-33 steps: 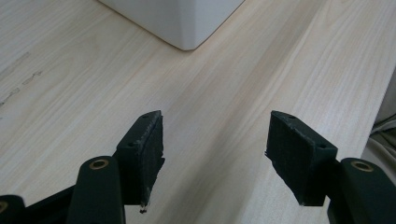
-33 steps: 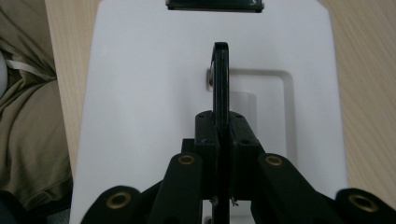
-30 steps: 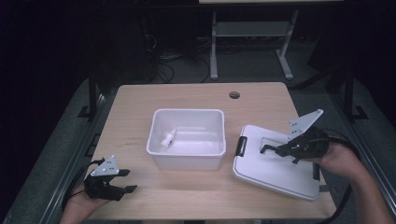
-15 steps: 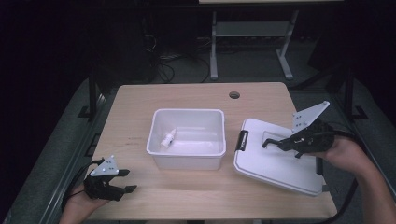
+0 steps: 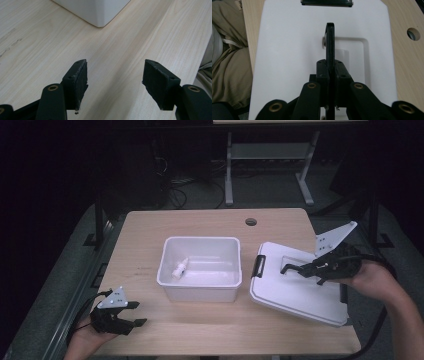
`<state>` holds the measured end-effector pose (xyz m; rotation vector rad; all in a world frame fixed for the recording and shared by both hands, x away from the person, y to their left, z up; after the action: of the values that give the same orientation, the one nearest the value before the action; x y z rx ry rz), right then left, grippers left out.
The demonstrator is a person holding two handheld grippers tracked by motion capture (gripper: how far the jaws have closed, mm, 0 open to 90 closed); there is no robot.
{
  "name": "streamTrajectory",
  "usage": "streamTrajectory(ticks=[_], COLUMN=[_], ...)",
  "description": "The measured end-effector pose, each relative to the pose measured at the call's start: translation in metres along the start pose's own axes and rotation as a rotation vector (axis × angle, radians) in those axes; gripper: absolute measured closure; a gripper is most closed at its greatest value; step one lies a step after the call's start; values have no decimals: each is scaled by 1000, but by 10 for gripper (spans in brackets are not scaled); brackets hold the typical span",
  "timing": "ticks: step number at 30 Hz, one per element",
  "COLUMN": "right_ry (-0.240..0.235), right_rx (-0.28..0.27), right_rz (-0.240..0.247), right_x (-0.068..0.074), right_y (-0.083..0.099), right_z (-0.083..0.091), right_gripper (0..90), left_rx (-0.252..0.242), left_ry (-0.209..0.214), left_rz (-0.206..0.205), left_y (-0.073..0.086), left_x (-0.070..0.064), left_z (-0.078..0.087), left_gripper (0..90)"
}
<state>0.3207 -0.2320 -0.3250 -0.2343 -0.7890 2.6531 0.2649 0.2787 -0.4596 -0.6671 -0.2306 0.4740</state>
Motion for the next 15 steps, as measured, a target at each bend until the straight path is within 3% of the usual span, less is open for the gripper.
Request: streamTrajectory(ticks=[15], right_ry=[-16], right_rx=[-12], right_rz=[44], right_x=[1], right_y=[-33], right_z=[0], right_gripper=[843], left_rx=[0], left_ry=[5], left_rz=[3], left_y=[1], left_x=[0], left_z=[0], left_gripper=[359])
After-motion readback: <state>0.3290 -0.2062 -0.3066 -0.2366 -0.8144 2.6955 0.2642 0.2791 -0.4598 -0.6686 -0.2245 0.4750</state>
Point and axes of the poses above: each handheld gripper's, and its own axes: z roughly backward along the jaws, y roughly out of its underside, x roughly to its left, the point moved 6 cm from there along -z, roughly forward along the jaws, and after that the axes turned 5 degrees about -z, right-handed, at the moved point
